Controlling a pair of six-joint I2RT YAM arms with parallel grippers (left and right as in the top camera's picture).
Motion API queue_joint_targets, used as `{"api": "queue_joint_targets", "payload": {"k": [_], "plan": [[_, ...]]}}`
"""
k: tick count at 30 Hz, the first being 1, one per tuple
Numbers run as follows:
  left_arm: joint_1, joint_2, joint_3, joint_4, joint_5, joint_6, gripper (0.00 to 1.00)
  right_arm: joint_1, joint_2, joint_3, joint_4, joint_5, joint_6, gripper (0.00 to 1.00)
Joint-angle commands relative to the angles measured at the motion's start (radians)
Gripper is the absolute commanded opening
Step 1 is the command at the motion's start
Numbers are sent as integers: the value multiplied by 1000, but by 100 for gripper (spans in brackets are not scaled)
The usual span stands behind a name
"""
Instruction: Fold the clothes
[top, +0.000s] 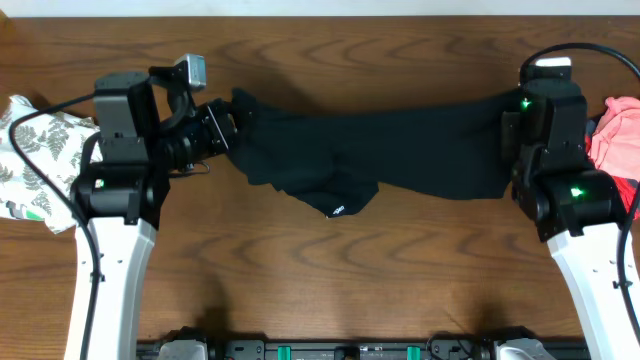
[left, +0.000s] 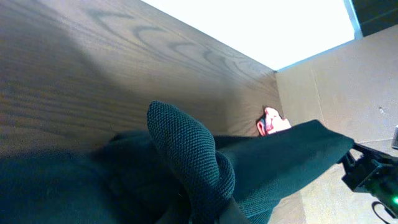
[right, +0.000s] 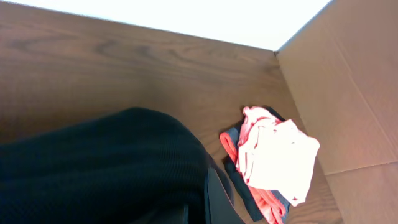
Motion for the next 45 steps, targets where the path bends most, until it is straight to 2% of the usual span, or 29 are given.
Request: {"api": "queue_joint_targets", "payload": {"k": [1, 4, 7, 9, 11, 15, 17, 19, 22, 24, 26, 28, 30, 33, 35, 38, 40, 41, 42, 45], "plan": [[1, 11, 32, 2, -127, 31, 6, -18, 47, 11, -4, -18, -34, 1], [1, 67, 32, 45, -191, 57, 6, -19, 129, 11, 20, -50, -46, 1], [-2, 158, 32, 169, -216, 60, 6, -27, 220, 11, 99, -49, -51, 1], [-7, 229, 32, 306, -217, 59, 6, -41, 279, 11, 204, -26, -50, 1], [-14, 311, 32, 482, -216, 44, 6, -64, 328, 11, 355, 74, 12, 1], [-9, 422, 32, 840, -216, -68, 6, -107, 334, 40, 562, 163, 36, 1], [-3, 444, 32, 1067, -217, -142, 6, -143, 333, 125, 577, 204, 38, 1], [-1, 447, 32, 1219, -216, -175, 6, -165, 333, 183, 552, 214, 50, 1], [-1, 428, 32, 1291, -163, -210, 6, -197, 333, 261, 460, 209, 91, 1], [-1, 415, 32, 1224, -76, -211, 6, -205, 333, 273, 396, 172, 91, 1], [-1, 408, 32, 1080, 36, -211, 6, -208, 333, 272, 293, 147, 92, 1], [-1, 407, 32, 864, 138, -211, 6, -208, 333, 272, 128, 77, 92, 1], [-1, 407, 32, 579, 174, -189, 6, -208, 333, 271, -36, -10, 92, 1], [-1, 409, 32, 206, 172, -18, 6, -208, 335, 254, -284, -144, 143, 1], [-1, 411, 28, 10, 138, 76, 6, -208, 335, 228, -405, -211, 178, 2], [-1, 411, 17, -182, 67, 142, 6, -208, 335, 175, -521, -249, 189, 18], [-1, 411, 16, -253, 29, 182, 6, -208, 335, 150, -572, -248, 189, 37], [-1, 411, 16, -272, 18, 195, 10, -208, 335, 139, -587, -249, 189, 47], [-1, 411, 16, -282, 15, 204, 21, -208, 335, 133, -594, -249, 189, 51], [-1, 411, 16, -291, 15, 209, 45, -208, 335, 130, -615, -251, 189, 55]]}}
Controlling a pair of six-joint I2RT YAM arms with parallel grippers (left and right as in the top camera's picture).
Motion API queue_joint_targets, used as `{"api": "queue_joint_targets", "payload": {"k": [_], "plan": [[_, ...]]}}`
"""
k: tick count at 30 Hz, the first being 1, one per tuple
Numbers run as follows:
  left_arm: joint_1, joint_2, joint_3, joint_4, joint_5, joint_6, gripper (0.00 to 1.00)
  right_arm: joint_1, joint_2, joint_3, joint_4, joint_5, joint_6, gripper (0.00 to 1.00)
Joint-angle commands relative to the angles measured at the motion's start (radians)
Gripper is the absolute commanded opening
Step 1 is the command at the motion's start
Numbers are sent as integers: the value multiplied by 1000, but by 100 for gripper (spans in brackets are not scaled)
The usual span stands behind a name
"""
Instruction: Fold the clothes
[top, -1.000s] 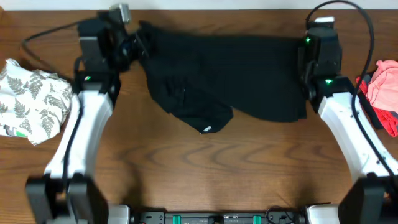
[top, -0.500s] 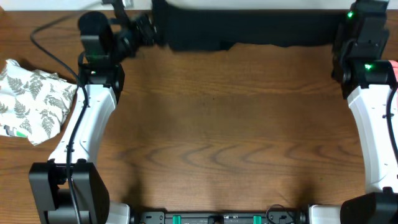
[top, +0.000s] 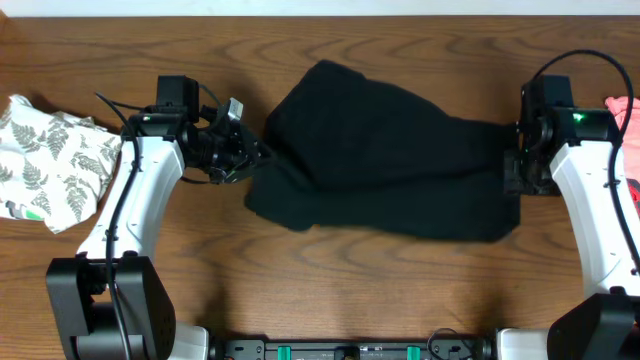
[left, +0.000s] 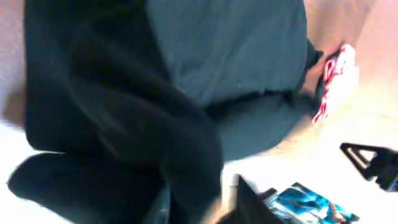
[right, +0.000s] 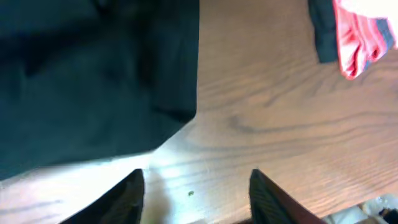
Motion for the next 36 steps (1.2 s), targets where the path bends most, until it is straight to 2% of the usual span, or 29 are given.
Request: {"api": "queue_joint_targets", "payload": {"k": [1, 3, 8, 10, 12, 15, 18, 21, 25, 28, 36], "plan": [[8, -3, 6, -10, -30, 68, 52, -14, -1, -2, -14, -12, 17, 56], [8, -3, 6, -23, -30, 68, 59, -14, -1, -2, -25, -13, 18, 57], [8, -3, 6, -59, -31, 68, 59, -14, -1, -2, -12, -13, 18, 59], [8, -3, 6, -61, -31, 68, 59, -14, -1, -2, 2, -37, 17, 56], [8, -3, 6, -64, -31, 68, 59, -14, -1, -2, 14, -134, -3, 51], [6, -3, 6, -106, -39, 68, 60, -13, -1, -11, 18, -354, -71, 51], [-10, -3, 1, -170, -133, 68, 65, -13, -1, -51, 32, -365, -76, 58], [-43, -3, -24, -174, -287, 96, 69, -14, -1, -121, 91, -364, -49, 61], [-107, -3, -51, -128, -472, 167, 73, -14, -1, -209, 167, -365, 5, 61], [-145, -3, -65, -68, -556, 200, 74, -14, -1, -241, 188, -369, 6, 61], [-174, 10, -148, 135, -603, 249, 78, -14, -1, -246, 188, -369, 6, 60]]}}
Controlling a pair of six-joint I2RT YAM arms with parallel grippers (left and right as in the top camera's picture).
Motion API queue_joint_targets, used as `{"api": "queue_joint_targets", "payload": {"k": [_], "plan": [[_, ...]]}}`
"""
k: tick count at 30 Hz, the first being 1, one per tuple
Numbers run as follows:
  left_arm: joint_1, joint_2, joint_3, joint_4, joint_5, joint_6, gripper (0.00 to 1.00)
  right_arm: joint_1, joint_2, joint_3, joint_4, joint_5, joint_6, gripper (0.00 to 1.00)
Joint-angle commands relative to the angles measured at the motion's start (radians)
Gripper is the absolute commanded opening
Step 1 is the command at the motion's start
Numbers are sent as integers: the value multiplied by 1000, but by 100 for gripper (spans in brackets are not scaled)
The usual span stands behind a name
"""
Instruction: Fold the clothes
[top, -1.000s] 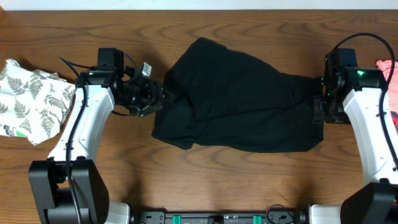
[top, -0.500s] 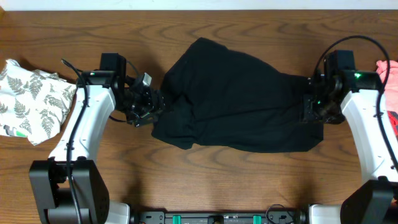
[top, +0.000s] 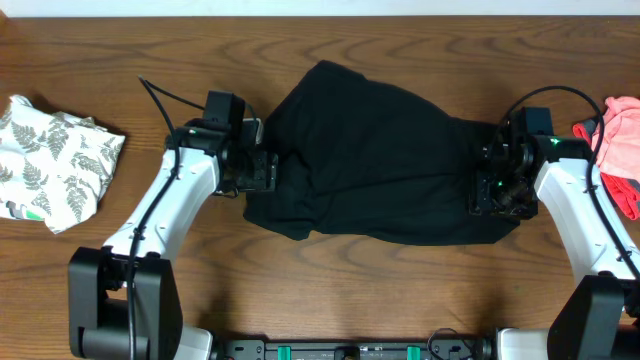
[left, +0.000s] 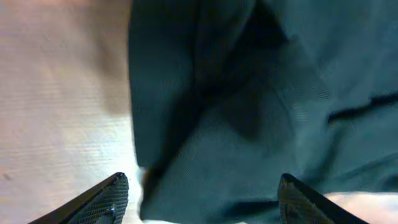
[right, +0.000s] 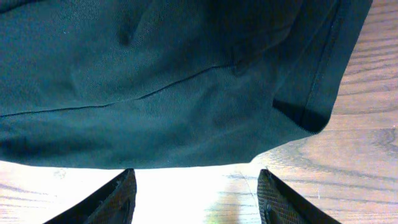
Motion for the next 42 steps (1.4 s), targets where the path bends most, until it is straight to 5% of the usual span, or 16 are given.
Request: {"api": "queue_joint_targets", "payload": {"k": [1, 11, 14, 18, 20, 27, 33, 42], "plan": [[-2, 16, -47, 39, -56, 40, 78, -8, -3, -2, 1, -11, 17, 60], [-20, 120, -66, 43, 35, 63, 79, -8, -3, -2, 5, -11, 17, 60], [-36, 135, -66, 22, 49, 62, 72, -8, -3, -2, 5, -11, 16, 59], [-48, 135, -66, -31, 53, 62, 34, -8, -3, -2, 5, -11, 16, 59], [-48, 135, -66, -76, 54, 55, 6, -8, -3, -2, 5, -11, 16, 59], [-48, 113, -62, -217, 62, 31, 6, -8, -3, -2, 8, -11, 16, 59], [-48, 44, -60, -418, 291, 16, 6, -8, -3, -2, 5, -10, 12, 59], [-49, 32, -61, -721, 289, -84, 6, -8, -3, -2, 4, 8, 13, 59]]}}
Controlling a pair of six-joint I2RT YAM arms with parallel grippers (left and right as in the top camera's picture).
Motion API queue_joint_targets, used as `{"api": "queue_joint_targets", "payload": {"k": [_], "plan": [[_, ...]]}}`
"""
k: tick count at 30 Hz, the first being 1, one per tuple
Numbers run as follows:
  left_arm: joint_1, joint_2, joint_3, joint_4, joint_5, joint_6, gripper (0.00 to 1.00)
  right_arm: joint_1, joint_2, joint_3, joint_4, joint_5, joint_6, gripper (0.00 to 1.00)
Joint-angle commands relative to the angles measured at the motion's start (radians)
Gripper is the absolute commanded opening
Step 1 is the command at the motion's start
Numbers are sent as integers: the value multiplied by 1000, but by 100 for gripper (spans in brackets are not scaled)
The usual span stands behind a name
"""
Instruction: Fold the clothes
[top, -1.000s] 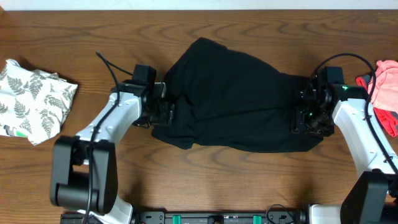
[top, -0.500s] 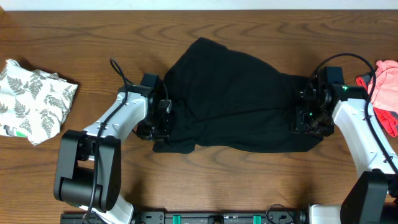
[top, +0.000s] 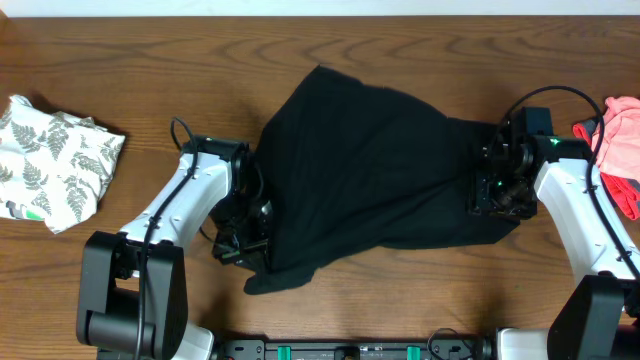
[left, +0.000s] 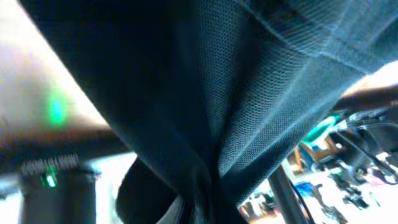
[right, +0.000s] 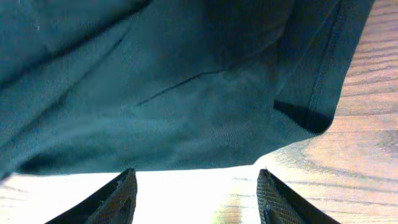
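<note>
A black garment (top: 370, 170) lies spread across the middle of the table, with its front-left part drawn into a tail toward the front edge. My left gripper (top: 243, 250) is shut on that part. In the left wrist view the dark fabric (left: 249, 74) bunches into the gripper (left: 208, 208). My right gripper (top: 498, 200) stands open over the garment's right edge. In the right wrist view its fingers (right: 121, 202) are spread wide with bare wood between them, just short of the cloth (right: 186, 81).
A white fern-print cloth (top: 55, 160) lies crumpled at the far left. Red and pink clothes (top: 620, 140) sit at the far right edge. A black rail (top: 350, 350) runs along the table's front edge.
My left gripper was open at the garment's left edge; now it is shut on the fabric and nearer the front, with that corner drawn forward. The right gripper stays open in place.
First both grippers held the black garment stretched in the air between them. Then it lay on the table with the right gripper open at its right edge. Later both grippers stood open at its edges. Now the left one grips the left side, pulled toward the front.
</note>
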Motion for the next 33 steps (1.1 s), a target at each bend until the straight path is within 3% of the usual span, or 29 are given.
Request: {"api": "queue_joint_targets", "payload": {"k": [1, 6, 7, 8, 14, 22, 33], "plan": [[-2, -9, -3, -37, 20, -31, 8, -8, -3, 0, -4, 16, 9, 60], [-2, -9, -3, 93, 1, -28, 66, -8, -3, 0, 1, 18, 9, 59], [-2, -9, -3, 131, 1, -28, 89, -8, -3, 0, 4, 20, 9, 57], [-2, -9, -3, 183, 1, -29, 96, -10, -3, 0, 9, 28, 16, 56], [-1, -9, -3, 343, -17, -32, 98, -38, -3, 0, 53, 68, 54, 61], [-2, -9, -3, 592, -18, -32, 97, -87, -3, 0, 154, 67, 54, 76], [-2, -9, -3, 731, -17, -32, 97, -87, -3, -122, 300, -35, 27, 73]]}}
